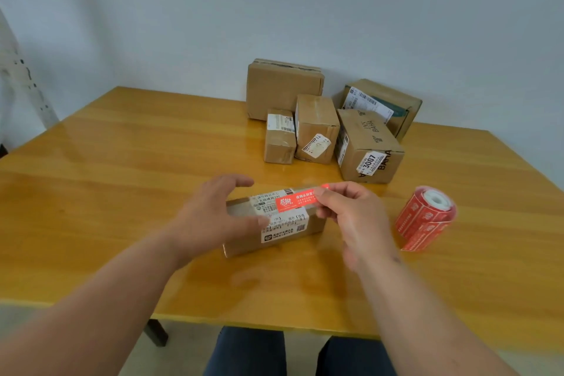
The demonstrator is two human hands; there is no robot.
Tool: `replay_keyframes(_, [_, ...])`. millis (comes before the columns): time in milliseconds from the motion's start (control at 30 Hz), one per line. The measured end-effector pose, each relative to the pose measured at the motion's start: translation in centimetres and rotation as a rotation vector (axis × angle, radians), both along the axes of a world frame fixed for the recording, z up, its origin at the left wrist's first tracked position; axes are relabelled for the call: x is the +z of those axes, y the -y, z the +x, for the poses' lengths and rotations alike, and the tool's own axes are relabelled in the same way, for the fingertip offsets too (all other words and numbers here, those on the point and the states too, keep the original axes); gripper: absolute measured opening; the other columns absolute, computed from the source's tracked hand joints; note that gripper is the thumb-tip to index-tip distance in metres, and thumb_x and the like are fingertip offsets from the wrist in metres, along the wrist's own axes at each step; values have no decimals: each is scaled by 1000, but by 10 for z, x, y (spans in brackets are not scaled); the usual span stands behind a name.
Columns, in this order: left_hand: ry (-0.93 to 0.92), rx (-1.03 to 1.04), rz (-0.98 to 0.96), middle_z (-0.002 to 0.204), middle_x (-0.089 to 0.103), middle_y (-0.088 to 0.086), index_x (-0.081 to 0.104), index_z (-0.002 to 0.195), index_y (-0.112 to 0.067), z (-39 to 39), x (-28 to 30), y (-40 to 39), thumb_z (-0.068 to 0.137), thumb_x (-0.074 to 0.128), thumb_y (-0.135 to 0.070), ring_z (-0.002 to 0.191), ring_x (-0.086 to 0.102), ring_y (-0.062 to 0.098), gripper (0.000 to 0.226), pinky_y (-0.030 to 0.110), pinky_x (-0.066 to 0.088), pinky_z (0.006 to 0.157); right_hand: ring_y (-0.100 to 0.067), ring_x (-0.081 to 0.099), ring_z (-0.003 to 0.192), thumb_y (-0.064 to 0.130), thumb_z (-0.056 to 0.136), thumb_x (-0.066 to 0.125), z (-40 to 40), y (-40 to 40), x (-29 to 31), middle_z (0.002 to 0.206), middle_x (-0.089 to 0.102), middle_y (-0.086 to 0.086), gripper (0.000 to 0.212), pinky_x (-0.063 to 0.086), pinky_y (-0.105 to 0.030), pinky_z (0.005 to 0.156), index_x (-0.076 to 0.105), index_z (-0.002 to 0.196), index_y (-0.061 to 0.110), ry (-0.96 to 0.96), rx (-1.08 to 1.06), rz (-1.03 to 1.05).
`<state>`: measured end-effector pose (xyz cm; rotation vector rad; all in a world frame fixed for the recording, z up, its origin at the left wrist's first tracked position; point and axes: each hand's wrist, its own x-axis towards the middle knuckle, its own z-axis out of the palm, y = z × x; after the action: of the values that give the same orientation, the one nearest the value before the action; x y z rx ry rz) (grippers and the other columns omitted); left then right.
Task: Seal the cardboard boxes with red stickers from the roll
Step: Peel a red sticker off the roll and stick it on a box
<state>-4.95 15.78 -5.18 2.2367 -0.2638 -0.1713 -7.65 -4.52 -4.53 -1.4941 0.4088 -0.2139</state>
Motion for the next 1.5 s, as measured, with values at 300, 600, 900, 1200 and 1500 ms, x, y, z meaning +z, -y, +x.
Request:
replay_keyframes(300, [-86,46,-86,120,55,-21,70,80,-20,15,6,16,89,64,-41,103,49,0,24,18,37,73,-3,61,56,15,82,73,10,-16,1,76,71,-6,5,48,-15,51,70,79,13,12,28,-173])
replay_keyframes(600, [-37,111,-2,108,59,-19,63,70,-17,19,12,18,89,66,-27,105,53,9,22,34,44,90,4,57,76,40,89,62,16,-13,3,67,59,29,15,40,-31,93,66,74,41,26,146,-740])
replay_keyframes(900, [-13,145,158,92,67,-1,60,62,-12,27,18,25,84,66,-25,90,58,20,26,48,41,98,-9,64,84,35,85,67,26,-17,1,69,63,23,27,45,-48,93,59,61,43,2,90,-688])
replay_keyframes(1200, [-6,154,302,83,56,-3,53,55,-20,29,20,25,81,64,-27,84,50,24,29,39,46,77,-9,64,82,31,77,77,34,-11,7,71,65,10,86,46,-48,94,23,145,32,-66,198,-751])
replay_keyframes(1500, [67,77,472,97,50,0,47,62,-26,29,17,27,86,56,-31,101,42,21,27,35,42,87,-5,56,82,23,92,56,37,-11,6,75,58,13,42,27,-37,101,36,128,32,55,304,-1073])
